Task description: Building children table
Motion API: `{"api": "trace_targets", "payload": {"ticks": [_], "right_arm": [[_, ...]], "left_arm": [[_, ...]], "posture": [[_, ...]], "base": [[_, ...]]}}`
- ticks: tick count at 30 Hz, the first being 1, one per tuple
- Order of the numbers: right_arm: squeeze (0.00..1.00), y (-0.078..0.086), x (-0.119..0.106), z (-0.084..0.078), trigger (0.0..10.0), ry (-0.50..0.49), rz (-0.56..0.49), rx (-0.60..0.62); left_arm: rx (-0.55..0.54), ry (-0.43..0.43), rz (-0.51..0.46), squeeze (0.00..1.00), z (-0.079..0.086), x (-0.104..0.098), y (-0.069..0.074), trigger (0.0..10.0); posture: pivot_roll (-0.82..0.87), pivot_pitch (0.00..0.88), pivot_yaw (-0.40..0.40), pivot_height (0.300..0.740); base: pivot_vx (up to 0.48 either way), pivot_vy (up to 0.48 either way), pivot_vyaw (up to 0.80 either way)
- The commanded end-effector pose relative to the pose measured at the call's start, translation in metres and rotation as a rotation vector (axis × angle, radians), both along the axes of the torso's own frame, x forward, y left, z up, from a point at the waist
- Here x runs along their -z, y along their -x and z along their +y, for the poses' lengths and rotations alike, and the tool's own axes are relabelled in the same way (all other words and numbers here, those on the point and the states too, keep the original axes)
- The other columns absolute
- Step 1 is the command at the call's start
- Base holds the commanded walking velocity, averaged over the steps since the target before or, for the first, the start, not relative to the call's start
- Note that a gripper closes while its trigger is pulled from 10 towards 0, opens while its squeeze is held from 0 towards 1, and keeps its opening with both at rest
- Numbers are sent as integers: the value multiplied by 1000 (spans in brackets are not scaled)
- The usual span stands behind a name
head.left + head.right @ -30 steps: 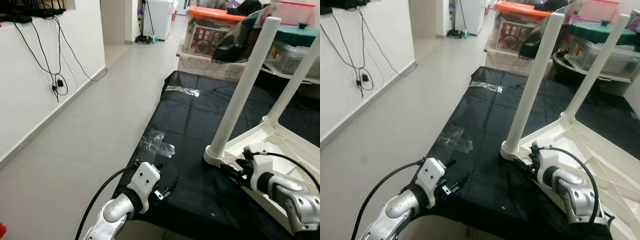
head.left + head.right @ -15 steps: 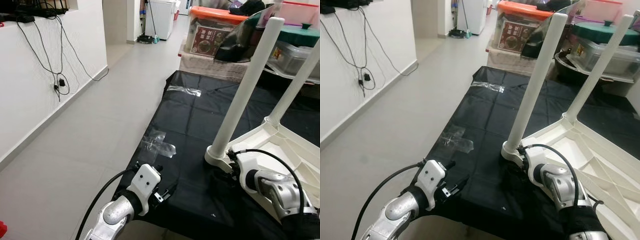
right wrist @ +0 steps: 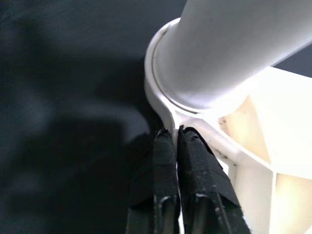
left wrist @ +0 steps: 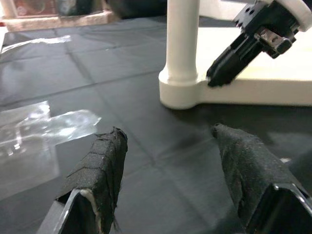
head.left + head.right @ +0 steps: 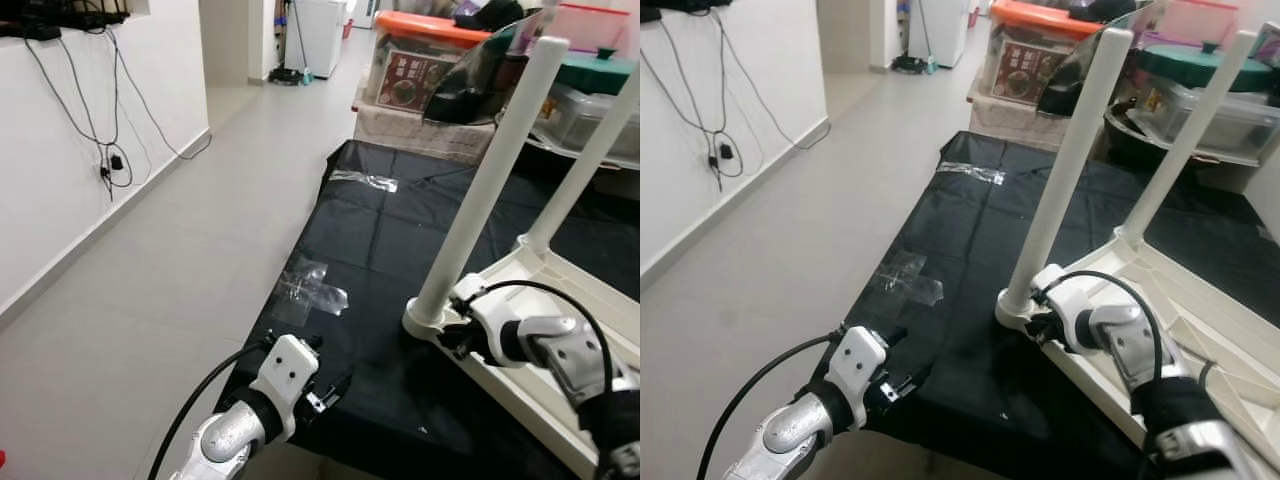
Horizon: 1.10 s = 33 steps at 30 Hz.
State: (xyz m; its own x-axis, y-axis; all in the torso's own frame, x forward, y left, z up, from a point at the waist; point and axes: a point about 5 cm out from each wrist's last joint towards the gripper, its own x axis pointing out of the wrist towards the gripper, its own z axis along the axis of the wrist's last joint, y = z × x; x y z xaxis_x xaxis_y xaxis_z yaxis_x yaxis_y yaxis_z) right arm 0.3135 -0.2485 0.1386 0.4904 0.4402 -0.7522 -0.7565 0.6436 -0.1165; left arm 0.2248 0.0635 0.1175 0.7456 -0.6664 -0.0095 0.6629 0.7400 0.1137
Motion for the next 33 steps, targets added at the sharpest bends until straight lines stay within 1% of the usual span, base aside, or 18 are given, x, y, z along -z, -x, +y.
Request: {"api": "trace_targets", "payload": {"ticks": [1, 4, 5, 9, 10, 11, 13, 14, 15, 17, 20, 23, 24, 25, 28, 29, 31, 33], "right_arm": [[0, -3, -8, 10, 0, 22, 22, -171], [0, -6, -12, 13, 0, 48, 33, -231], [0, -12, -14, 18, 10000, 55, 19, -233], [0, -18, -15, 21, 10000, 57, -5, -191], [1000, -30, -20, 21, 10000, 33, -64, -78], [1000, -30, -20, 21, 10000, 33, -64, -78], [1000, -42, -25, 16, 10000, 0, -118, 59], [1000, -42, -25, 16, 10000, 0, -118, 59], [0, -44, -29, 10, 10000, -6, -122, 100], [0, -36, -34, -5, 10000, -5, -81, 73], [0, -26, -36, -17, 10000, 5, -33, 32], [0, -18, -32, -30, 10000, 29, 8, 40], [0, -18, -32, -30, 10000, 29, 8, 40], [0, -11, -26, -38, 10000, 28, 51, 39], [0, -3, -18, -43, 10000, 23, 97, 31], [0, 6, -10, -45, 10000, 15, 142, 28], [0, 6, -10, -45, 10000, 15, 142, 28], [0, 13, 6, -46, 10000, 20, 193, 50]], "left_arm": [[5, -7, 15, 0, -1, 1, 4, 10000], [1, -5, 17, 0, -1, 0, 6, 10000], [0, -2, 20, 0, -2, -1, 7, 10000], [-1, -1, 20, 0, -2, -1, 7, 10000], [-2, 0, 23, 0, -3, -1, 8, 10000], [-2, 0, 23, 0, -3, -1, 8, 10000], [-2, 0, 25, 0, -3, -2, 8, 10000], [-2, 0, 25, 0, -3, -2, 8, 10000], [-1, -2, 26, 0, -3, -2, 7, 10000], [-1, -5, 27, 0, -3, -2, 6, 10000], [-2, -7, 29, 0, -3, -2, 6, 10000], [-2, -9, 32, 0, -3, -3, 6, 10000], [-2, -9, 32, 0, -3, -3, 6, 10000], [-1, -9, 34, 0, -3, -3, 6, 10000], [0, -10, 35, 0, -2, -3, 7, 10000], [2, -11, 36, 0, -2, -3, 7, 10000], [2, -11, 36, 0, -2, -3, 7, 10000], [7, -12, 39, 0, -1, -4, 8, 10000]], "posture": [[128, 0, -166, 740], [128, 0, -169, 740], [127, 0, -175, 740], [129, 0, -178, 740], [127, 0, -173, 740], [127, 0, -173, 740], [124, 0, -171, 740], [124, 0, -171, 740], [126, 0, -168, 740], [122, 0, -163, 740], [119, 0, -161, 740], [116, 0, -158, 740], [116, 0, -158, 740], [115, 0, -154, 740], [115, 0, -154, 740], [112, 0, -149, 740], [112, 0, -149, 740], [116, 0, -144, 740]], "base": [[0, 0, 0], [0, 0, 0], [0, 0, 0], [0, 0, 0], [0, 0, 0], [0, 0, 0], [0, 0, 0], [0, 0, 0], [0, 0, 0], [0, 0, 0], [0, 0, 0], [0, 0, 0], [0, 0, 0], [0, 0, 0], [0, 0, 0], [0, 0, 0], [0, 0, 0], [0, 0, 0]]}}
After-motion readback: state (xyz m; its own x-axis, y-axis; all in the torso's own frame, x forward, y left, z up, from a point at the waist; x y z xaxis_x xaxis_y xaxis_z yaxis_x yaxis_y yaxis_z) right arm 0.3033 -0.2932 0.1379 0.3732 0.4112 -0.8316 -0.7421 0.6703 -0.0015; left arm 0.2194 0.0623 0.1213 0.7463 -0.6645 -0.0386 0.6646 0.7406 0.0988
